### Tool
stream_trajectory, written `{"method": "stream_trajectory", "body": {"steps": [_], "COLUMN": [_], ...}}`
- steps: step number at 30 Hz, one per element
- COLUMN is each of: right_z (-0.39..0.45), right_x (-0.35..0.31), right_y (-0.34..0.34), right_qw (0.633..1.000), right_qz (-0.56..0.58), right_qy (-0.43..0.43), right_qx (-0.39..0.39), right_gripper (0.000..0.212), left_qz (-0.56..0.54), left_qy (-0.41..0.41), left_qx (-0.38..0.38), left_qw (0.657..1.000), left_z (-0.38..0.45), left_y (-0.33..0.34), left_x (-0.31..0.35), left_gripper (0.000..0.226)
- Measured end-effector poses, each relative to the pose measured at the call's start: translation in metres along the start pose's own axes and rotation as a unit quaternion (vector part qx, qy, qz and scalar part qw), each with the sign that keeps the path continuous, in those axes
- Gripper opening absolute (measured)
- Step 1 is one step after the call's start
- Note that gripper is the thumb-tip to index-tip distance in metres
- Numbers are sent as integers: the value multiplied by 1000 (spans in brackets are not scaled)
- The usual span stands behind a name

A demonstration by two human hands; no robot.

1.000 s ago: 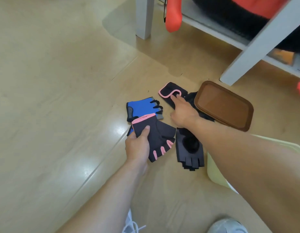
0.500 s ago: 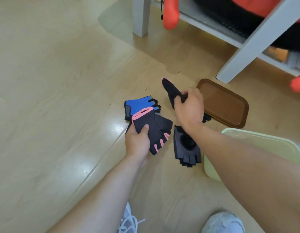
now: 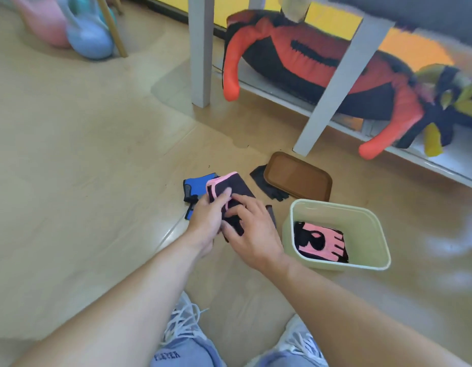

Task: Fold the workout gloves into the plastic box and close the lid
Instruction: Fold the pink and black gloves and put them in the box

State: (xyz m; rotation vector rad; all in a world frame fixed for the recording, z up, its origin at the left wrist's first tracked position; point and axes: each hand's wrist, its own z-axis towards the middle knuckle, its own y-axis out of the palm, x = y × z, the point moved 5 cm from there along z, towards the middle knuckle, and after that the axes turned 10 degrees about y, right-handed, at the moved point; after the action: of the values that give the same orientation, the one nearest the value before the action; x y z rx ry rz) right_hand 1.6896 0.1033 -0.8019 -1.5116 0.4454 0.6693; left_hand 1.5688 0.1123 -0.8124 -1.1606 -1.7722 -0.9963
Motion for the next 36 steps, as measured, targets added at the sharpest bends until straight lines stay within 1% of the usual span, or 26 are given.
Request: {"method": "stream_trajectory", "body": {"steps": [1,2,3,4,5,6,7,8,10,14,18,22,25,27,29,31,32,34,36], "right_z": [-3,-6,-9,-12,-16,-19,-24,-28,-33,-33,-25,-16,-11,-9,-8,-8,-8,-10,-11], "right_x": [-1,1,4,9,15,20,24,27,33,46,62,71,75,75,76,77,78,80,79], "right_y": [-10,-22,-36,-48,-57,-61,-63,-63,-59,-48,-36,-25,-23,-23,-22,-19,-18,-17,-17], "right_qw": [999,995,987,975,961,942,921,907,907,921,915,909,900,899,912,925,923,907,903], "right_qz": [38,74,98,125,161,216,271,304,289,239,241,249,276,285,258,224,225,246,238], "right_qy": [19,46,86,139,197,243,273,290,304,306,324,334,336,328,309,287,285,304,315], "right_qx": [19,57,97,120,113,86,54,31,26,20,3,-16,-37,-54,-77,-110,-128,-156,-167], "right_gripper": [20,16,19,28,39,46,47,44,38,23,22,22,30,44,60,64,61,46,36], "left_qz": [10,4,-13,-31,-47,-53,-54,-54,-62,-70,-53,-34,-20,-17,-12,-5,-5,-10,-22], "left_qy": [2,-2,-12,-19,-27,-34,-39,-44,-52,-53,-40,-15,-1,6,9,5,2,-1,-4], "left_qx": [11,17,18,8,-4,-17,-27,-37,-49,-43,-53,-65,-65,-67,-82,-95,-100,-99,-78], "left_qw": [1000,1000,1000,999,999,998,997,997,995,995,996,997,998,998,997,995,995,995,997], "left_z": [-4,-9,-14,-20,-24,-28,-31,-33,-35,-34,-26,-17,-12,-10,-10,-9,-10,-12,-13], "left_y": [-1,-1,1,3,4,6,8,8,9,9,8,6,4,4,5,6,7,10,10], "left_x": [0,-1,-2,-3,-5,-7,-10,-13,-21,-34,-43,-45,-46,-46,-47,-49,-50,-50,-50], "left_gripper": [24,22,21,22,22,23,25,27,30,26,21,25,28,29,28,26,26,25,25]}}
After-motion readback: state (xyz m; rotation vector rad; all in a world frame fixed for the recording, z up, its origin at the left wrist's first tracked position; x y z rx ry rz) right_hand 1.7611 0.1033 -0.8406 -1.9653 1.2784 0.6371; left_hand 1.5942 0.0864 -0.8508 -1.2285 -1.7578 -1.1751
